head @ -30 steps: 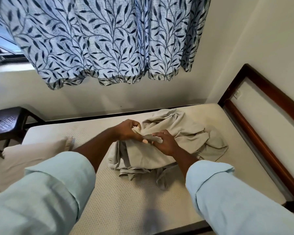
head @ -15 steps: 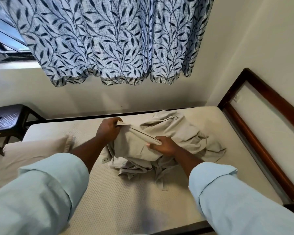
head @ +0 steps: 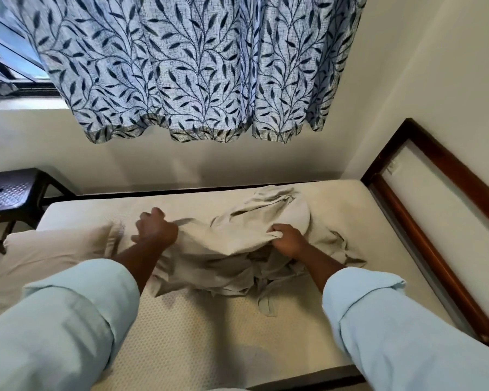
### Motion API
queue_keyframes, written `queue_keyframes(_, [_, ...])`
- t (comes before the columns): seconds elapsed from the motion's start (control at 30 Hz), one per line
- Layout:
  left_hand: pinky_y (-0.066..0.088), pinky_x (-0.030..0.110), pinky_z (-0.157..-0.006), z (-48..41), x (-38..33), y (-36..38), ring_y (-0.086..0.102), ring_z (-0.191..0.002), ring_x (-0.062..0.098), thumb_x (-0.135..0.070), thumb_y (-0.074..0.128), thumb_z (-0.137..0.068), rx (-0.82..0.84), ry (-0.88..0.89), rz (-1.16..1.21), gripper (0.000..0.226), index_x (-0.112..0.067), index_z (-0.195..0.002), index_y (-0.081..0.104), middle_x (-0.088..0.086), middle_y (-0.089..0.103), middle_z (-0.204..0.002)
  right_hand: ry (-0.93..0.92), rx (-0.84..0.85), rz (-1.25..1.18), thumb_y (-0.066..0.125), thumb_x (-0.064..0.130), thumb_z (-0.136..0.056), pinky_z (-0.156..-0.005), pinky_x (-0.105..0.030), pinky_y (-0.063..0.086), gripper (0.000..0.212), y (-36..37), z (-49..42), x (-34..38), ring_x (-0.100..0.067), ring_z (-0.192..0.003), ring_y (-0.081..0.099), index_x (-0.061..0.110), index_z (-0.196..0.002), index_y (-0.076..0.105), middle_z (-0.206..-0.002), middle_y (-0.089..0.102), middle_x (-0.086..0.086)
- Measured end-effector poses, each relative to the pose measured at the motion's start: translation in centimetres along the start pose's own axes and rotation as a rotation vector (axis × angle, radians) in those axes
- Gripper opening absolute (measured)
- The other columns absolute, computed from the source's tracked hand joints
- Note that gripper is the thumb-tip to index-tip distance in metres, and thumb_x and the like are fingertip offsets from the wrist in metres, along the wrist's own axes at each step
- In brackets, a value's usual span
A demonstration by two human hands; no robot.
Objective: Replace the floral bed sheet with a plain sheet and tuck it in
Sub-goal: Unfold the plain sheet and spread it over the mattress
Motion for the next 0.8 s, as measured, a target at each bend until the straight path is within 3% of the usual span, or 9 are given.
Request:
queue_keyframes(0.1, [0.044, 0.053, -0.104, 2.1, -3.5, 3.5, 0.047, -0.129, 0.032, -0.044, 0.077, -0.079, 0.210, 0.316, -0.008, 0.064, -0.026, -0.134, 0.050, 0.008, 0.049, -0.141, -0.160, 0.001, -0.079, 0.061, 0.007, -0.091, -0.086, -0.022, 0.042, 0.022, -0.2, 0.2, 5.9, -0.016, -0.107, 0.062, 0.010, -0.108, 0.075, -0.117, 0.072, -0.005])
queue_keyframes(0.17, [0.045, 0.049, -0.103, 4.0, -6.6, 5.3, 0.048, -0.129, 0.028, -0.054, 0.079, -0.070, 0.318, 0.553, -0.009, 0.078, -0.028, -0.138, 0.049, 0.004, 0.051, -0.142, -0.223, 0.013, -0.125, 0.061, 0.009, -0.091, -0.096, -0.027, 0.046, 0.024, 0.4, 0.2, 8.8, -0.017, -0.111, 0.061, 0.010, -0.111, 0.075, -0.122, 0.071, -0.006])
queue_keyframes(0.3, [0.043, 0.028, -0.083, 7.1, -11.5, 6.2, 0.063, -0.105, 0.026, -0.021, 0.069, -0.086, 0.400, 0.725, 0.120, 0.033, -0.017, -0.119, 0.064, 0.007, 0.069, -0.119, -0.201, 0.057, -0.251, 0.066, 0.030, -0.086, -0.092, -0.038, 0.055, 0.019, 1.9, 0.0, 10.7, -0.018, -0.101, 0.069, 0.023, -0.100, 0.077, -0.108, 0.075, -0.001])
queue_keyframes(0.37, [0.039, 0.027, -0.079, 7.0, -11.8, 6.4, 0.061, -0.096, 0.021, -0.016, 0.059, -0.093, 0.403, 0.695, 0.128, 0.022, -0.013, -0.112, 0.069, 0.007, 0.071, -0.110, -0.216, 0.035, -0.274, 0.070, 0.026, -0.090, -0.083, -0.032, 0.053, 0.015, 1.8, 0.0, 10.3, -0.014, -0.092, 0.067, 0.018, -0.101, 0.077, -0.102, 0.074, -0.001])
queue_keyframes(0.47, [0.041, 0.030, -0.068, 6.1, -10.2, 5.5, 0.060, -0.077, 0.022, -0.018, 0.049, -0.097, 0.295, 0.653, 0.123, 0.027, -0.010, -0.088, 0.072, 0.006, 0.069, -0.086, -0.194, 0.035, -0.243, 0.078, 0.034, -0.088, -0.068, -0.015, 0.043, 0.023, 1.3, 0.6, 8.1, -0.003, -0.077, 0.058, 0.018, -0.102, 0.074, -0.095, 0.069, 0.006])
queue_keyframes(0.57, [0.038, 0.030, -0.058, 5.0, -7.8, 4.0, 0.057, -0.065, 0.024, -0.023, 0.045, -0.096, 0.136, 0.609, 0.164, 0.034, -0.019, -0.066, 0.059, 0.003, 0.061, -0.067, -0.106, 0.055, -0.240, 0.077, 0.039, -0.089, -0.067, -0.019, 0.042, 0.026, 1.7, 0.8, 4.3, 0.000, -0.074, 0.054, 0.014, -0.096, 0.073, -0.088, 0.065, 0.008])
queue_keyframes(0.67, [0.037, 0.029, -0.063, 3.5, -5.5, 2.2, 0.057, -0.070, 0.027, -0.025, 0.042, -0.094, -0.050, 0.399, 0.267, 0.031, -0.020, -0.068, 0.057, 0.006, 0.062, -0.074, -0.084, 0.117, -0.201, 0.070, 0.036, -0.095, -0.061, -0.029, 0.032, 0.044, 3.2, 1.0, 1.7, -0.005, -0.056, 0.037, 0.010, -0.065, 0.052, -0.062, 0.041, 0.001])
queue_keyframes(0.73, [0.041, 0.031, -0.068, 2.7, -4.1, 1.3, 0.059, -0.076, 0.028, -0.024, 0.042, -0.095, -0.124, 0.225, 0.348, 0.030, -0.017, -0.078, 0.065, 0.008, 0.066, -0.085, -0.058, 0.142, -0.228, 0.063, 0.036, -0.100, -0.063, -0.028, 0.036, 0.042, 3.9, 1.5, 1.2, -0.006, -0.059, 0.039, 0.014, -0.067, 0.050, -0.063, 0.042, 0.001])
queue_keyframes(0.8, [0.046, 0.032, -0.069, 2.5, -3.4, 0.8, 0.060, -0.078, 0.030, -0.024, 0.043, -0.095, -0.169, 0.180, 0.342, 0.030, -0.015, -0.083, 0.069, 0.009, 0.068, -0.088, 0.027, 0.148, -0.295, 0.055, 0.041, -0.103, -0.077, -0.027, 0.045, 0.040, 4.2, 1.5, 0.9, -0.010, -0.070, 0.052, 0.013, -0.075, 0.057, -0.072, 0.056, 0.001])
Point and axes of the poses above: each hand's wrist, its own z-axis away from the middle knuckle, its own y-axis out of the palm, x = y × z, the point moved 6 cm from there along -z, towards the middle knuckle
